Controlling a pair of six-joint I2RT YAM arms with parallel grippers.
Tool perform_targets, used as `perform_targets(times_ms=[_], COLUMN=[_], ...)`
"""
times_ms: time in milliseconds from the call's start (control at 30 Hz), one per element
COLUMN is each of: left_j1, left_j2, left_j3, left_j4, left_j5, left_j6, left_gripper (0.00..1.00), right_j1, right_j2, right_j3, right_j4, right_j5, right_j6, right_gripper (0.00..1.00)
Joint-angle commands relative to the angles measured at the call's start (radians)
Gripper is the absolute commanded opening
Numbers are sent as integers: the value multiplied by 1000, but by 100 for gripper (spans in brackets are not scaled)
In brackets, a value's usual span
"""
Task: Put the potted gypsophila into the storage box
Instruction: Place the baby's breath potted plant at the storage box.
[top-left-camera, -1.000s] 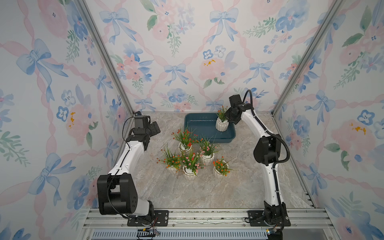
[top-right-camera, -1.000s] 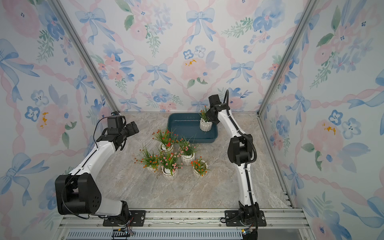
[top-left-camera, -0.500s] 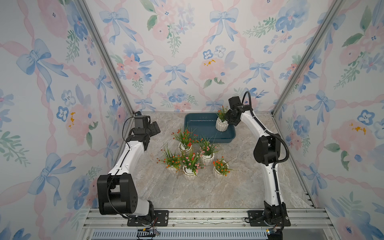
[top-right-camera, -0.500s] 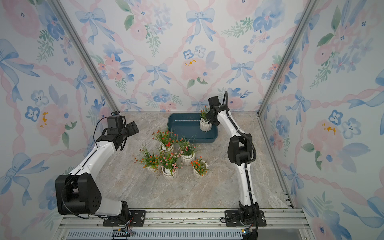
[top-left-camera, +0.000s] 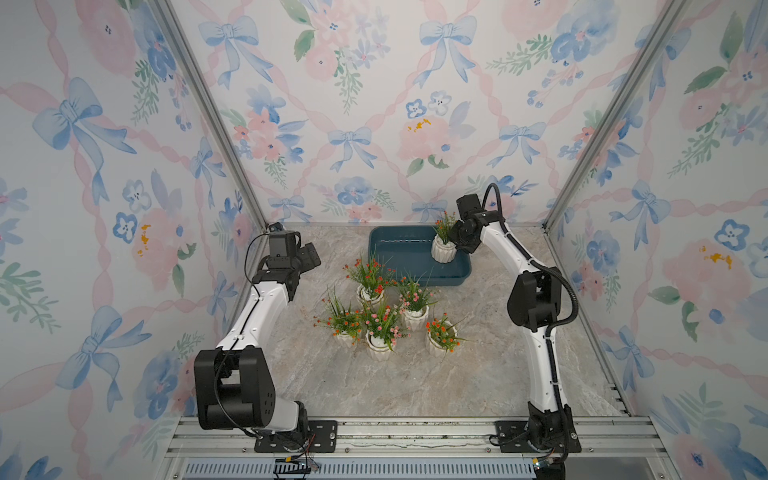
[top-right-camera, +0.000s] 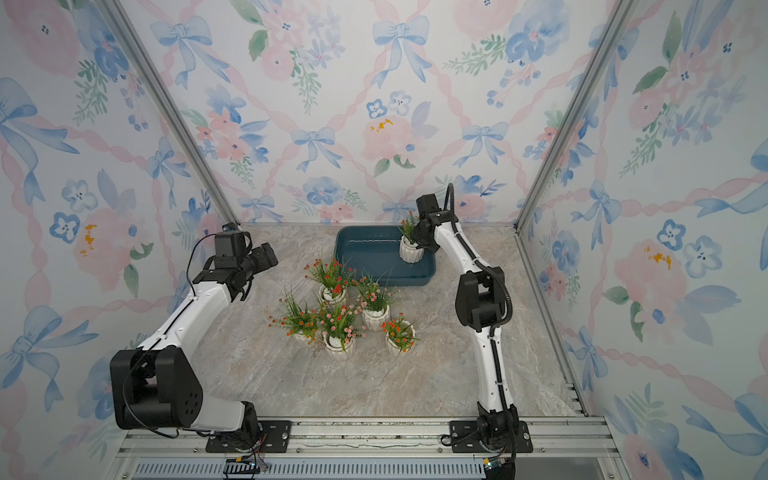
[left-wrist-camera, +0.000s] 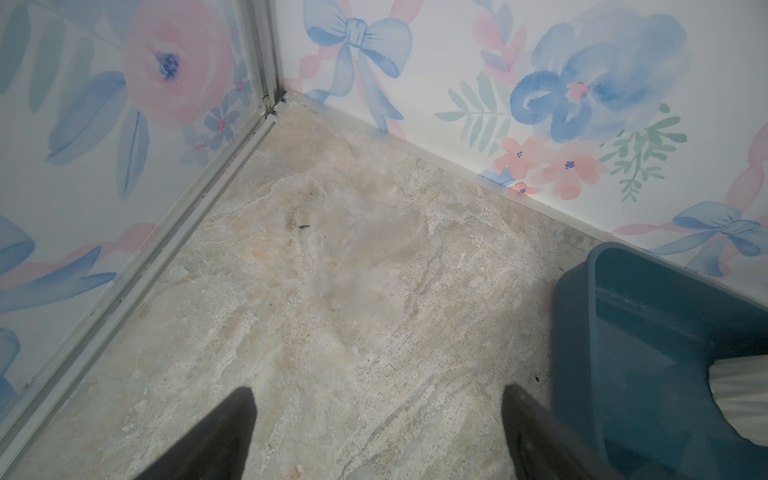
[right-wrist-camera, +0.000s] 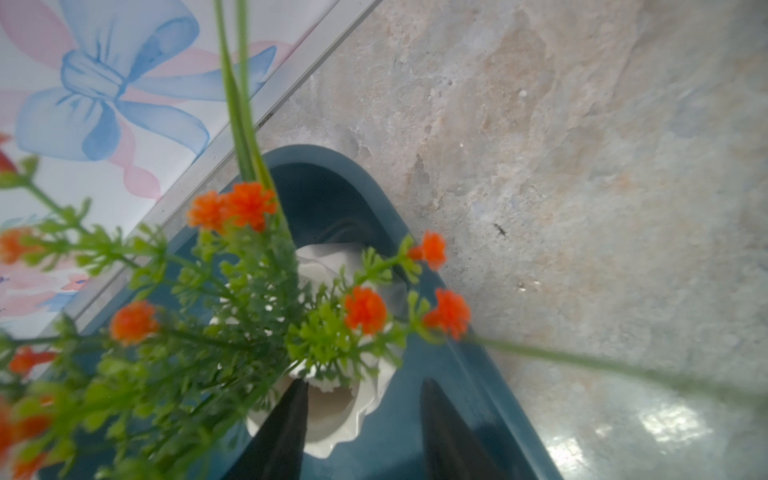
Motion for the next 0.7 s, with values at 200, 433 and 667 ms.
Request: perform_targets(times_ms=[200,433,667], left_j1=[9,9,9], left_j2=[-11,-14,-22], left_j3=[16,15,13], left_j4=[-12,-12,-12], left_j5=[6,5,-7], left_j6=[-11,-11,-17], left_gripper=[93,96,98], right_j1=[33,64,99], right_j2=[-91,-194,-357], right_j3=[-25,-72,-232], right_j4=[7,-38,-84], right_j5=[-22,-29,22], right_j6=[-81,-208,-367], right_gripper=[83,92,97])
